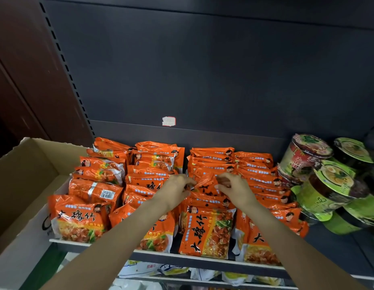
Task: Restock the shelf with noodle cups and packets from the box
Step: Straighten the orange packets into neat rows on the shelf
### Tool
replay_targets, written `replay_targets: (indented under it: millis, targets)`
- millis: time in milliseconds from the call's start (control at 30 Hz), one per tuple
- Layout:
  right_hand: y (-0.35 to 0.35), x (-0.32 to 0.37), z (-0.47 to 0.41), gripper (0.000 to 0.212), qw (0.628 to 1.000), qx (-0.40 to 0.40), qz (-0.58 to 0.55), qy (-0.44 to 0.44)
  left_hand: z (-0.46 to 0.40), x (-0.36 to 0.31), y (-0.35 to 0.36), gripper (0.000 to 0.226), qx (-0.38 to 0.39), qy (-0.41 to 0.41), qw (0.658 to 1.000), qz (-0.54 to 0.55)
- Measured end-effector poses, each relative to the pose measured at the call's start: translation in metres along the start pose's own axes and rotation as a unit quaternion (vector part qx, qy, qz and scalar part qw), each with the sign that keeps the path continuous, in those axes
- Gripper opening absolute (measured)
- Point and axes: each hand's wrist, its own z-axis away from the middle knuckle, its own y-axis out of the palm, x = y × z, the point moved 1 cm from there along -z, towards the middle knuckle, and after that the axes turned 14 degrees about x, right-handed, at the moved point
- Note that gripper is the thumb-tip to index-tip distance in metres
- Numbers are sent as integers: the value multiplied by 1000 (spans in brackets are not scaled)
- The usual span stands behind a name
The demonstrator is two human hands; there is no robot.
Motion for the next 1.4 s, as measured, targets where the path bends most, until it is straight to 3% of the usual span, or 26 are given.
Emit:
replay_targets:
  millis: [133, 233, 333, 433, 500, 600, 700, 900, 1067, 1167, 1267, 1400]
  targets:
    - [4, 3, 3, 22, 994, -26, 106, -23, 2, 0, 0, 48, -8, 0, 1000, 24]
    - [-1, 16, 5, 18, 965, -58, 252, -48, 4, -2, -1, 60, -14, 6, 999, 44]
    - [3, 21, -1, 26, 938, 19, 340, -65, 7, -3, -1, 67, -14, 8, 999, 37]
    - [18, 20, -6, 36, 962, 144, 224, -68, 7, -3, -1, 66, -3, 8, 1000, 30]
    - [14, 17, -4, 36, 975, 129, 174, -55, 7, -2, -3, 57, 9, 4, 1000, 12]
    - [0, 2, 3, 34, 971, 96, 219, -8, 5, 1, -3, 49, 37, -16, 999, -24]
    - [-4, -6, 9, 35, 961, 111, 251, 28, 2, 0, -2, 46, 58, -25, 997, -45]
    - [0, 2, 11, 9, 951, 55, 305, 8, -3, -4, -1, 34, 37, -17, 998, -56]
    - [5, 4, 30, 28, 958, 15, 284, -36, 5, 2, 3, 38, 43, -18, 995, -85]
    - [23, 11, 44, 39, 960, 52, 264, -77, 15, 6, 6, 49, 66, -9, 992, -106]
    - [40, 15, 44, 43, 953, 96, 284, -43, 25, 9, 10, 57, 76, -1, 992, -99]
    - [46, 16, 48, 34, 960, 46, 277, -8, 34, 11, 12, 54, 19, 29, 997, -71]
